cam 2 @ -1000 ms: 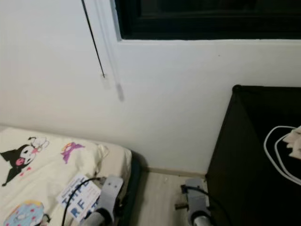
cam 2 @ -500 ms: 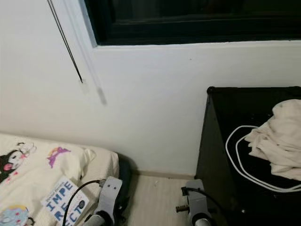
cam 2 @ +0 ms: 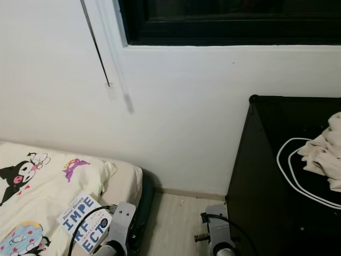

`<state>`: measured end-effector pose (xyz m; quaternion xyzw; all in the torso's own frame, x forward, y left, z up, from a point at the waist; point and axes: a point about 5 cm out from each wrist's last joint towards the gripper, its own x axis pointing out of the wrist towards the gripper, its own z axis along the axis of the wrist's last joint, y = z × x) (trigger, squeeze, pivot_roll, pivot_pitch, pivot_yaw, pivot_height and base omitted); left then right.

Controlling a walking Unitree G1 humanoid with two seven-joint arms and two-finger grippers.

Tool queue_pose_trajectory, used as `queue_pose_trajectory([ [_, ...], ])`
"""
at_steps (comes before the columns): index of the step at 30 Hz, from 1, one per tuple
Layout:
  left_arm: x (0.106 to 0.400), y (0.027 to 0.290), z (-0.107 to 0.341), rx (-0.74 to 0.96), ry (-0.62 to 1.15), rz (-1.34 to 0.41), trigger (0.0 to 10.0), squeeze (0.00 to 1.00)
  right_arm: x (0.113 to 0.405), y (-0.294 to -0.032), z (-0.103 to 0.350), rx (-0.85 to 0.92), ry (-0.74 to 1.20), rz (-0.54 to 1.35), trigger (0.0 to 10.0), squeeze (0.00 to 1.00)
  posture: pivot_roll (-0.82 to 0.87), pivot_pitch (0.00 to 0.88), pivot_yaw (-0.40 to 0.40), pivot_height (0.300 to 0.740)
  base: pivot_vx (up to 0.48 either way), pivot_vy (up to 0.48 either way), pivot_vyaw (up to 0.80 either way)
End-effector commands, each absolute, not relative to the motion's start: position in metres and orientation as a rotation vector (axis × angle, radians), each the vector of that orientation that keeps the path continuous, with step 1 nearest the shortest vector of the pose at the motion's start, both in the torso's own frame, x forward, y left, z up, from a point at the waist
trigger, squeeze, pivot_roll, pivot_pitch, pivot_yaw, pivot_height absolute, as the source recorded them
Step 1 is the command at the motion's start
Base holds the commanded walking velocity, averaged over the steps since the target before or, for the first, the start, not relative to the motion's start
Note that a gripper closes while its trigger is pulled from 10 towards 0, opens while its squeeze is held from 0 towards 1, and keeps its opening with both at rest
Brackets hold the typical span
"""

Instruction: Clean up the room

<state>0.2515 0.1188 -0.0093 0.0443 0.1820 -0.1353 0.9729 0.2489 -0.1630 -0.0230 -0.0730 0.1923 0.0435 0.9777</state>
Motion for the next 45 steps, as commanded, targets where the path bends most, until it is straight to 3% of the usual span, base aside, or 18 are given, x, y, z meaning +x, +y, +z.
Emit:
queue_pose_trajectory([
  [1, 0.249, 0.122, -0.011, 0.090, 0.376, -0.264, 10.0, 0.00, 0.244, -0.162, -0.028, -0.154, 0.416, 0.095, 10.0, 0.00, -0.06, 0.138, 0.049, 0.740, 0.000, 0.000, 0.00],
  [33, 0.248, 0.116, -0.010, 0.087, 0.358, -0.293, 10.0, 0.00, 0.245, -0.161, -0.027, -0.180, 0.409, 0.095, 10.0, 0.00, -0.06, 0.135, 0.052, 0.740, 0.000, 0.000, 0.80],
  [45, 0.247, 0.112, -0.010, 0.108, 0.355, -0.327, 10.0, 0.00, 0.243, -0.164, -0.029, -0.153, 0.418, 0.072, 10.0, 0.00, -0.06, 0.132, 0.051, 0.740, 0.000, 0.000, 0.00],
])
